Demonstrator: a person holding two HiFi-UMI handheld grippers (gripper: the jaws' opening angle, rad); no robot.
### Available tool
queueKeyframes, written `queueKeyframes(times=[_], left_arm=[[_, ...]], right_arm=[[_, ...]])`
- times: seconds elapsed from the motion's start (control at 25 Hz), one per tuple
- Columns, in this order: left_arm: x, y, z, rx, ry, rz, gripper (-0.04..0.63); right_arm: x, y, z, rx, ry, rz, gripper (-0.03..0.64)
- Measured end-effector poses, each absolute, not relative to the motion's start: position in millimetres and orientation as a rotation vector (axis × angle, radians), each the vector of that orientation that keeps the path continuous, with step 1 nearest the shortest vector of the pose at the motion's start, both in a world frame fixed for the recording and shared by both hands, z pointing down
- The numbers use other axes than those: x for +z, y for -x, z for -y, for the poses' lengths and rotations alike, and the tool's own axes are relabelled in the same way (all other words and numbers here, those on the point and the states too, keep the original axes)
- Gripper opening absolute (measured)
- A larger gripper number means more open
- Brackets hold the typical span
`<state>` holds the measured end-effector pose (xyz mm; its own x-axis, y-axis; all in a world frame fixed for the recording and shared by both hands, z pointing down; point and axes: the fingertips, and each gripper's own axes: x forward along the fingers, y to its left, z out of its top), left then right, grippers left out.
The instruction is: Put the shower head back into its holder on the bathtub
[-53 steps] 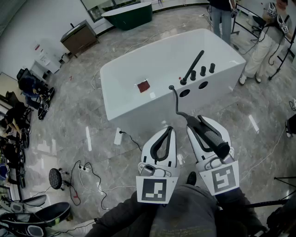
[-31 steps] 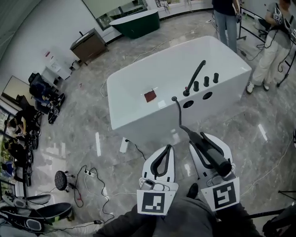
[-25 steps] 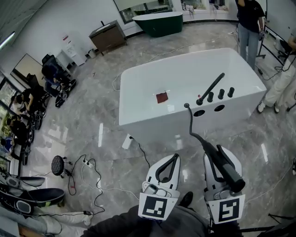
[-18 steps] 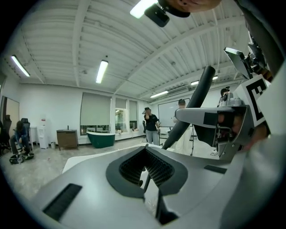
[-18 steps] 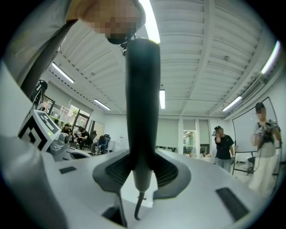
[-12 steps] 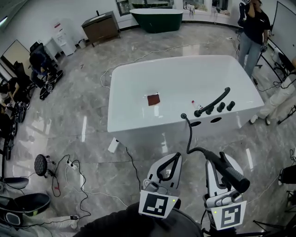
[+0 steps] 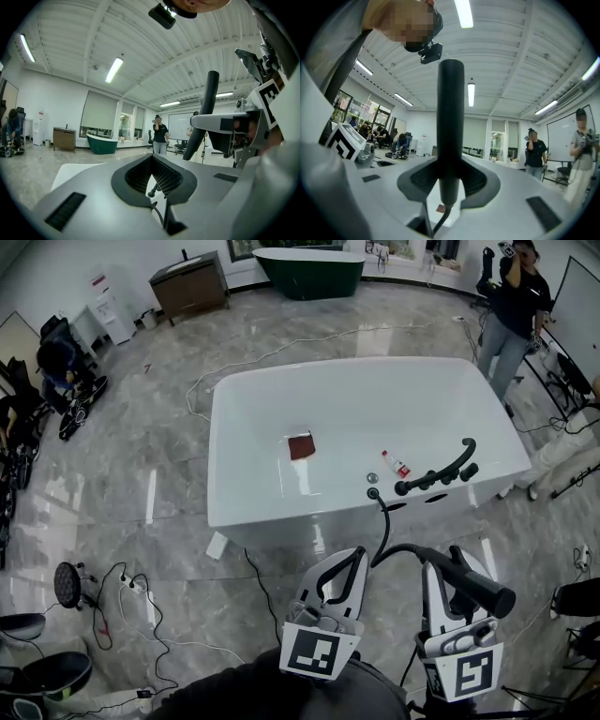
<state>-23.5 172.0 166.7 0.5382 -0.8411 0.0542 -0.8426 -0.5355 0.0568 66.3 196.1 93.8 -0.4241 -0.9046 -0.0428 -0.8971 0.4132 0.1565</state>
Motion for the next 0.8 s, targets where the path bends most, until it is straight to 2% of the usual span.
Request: queueKeyframes(times=[0.32, 0.8], left_arm=[[175.9, 42.1, -141.6, 0.008, -2.666, 1.424, 0.003], [162.0, 34.1, -104.2, -0.031, -2.684, 1.421, 0.004]], right_arm=[[96.6, -60.7, -168.4, -0.205, -1.730, 2.508, 0.140], [85.3, -67.8, -137.9, -0.246, -1.720, 2.494, 0.140]])
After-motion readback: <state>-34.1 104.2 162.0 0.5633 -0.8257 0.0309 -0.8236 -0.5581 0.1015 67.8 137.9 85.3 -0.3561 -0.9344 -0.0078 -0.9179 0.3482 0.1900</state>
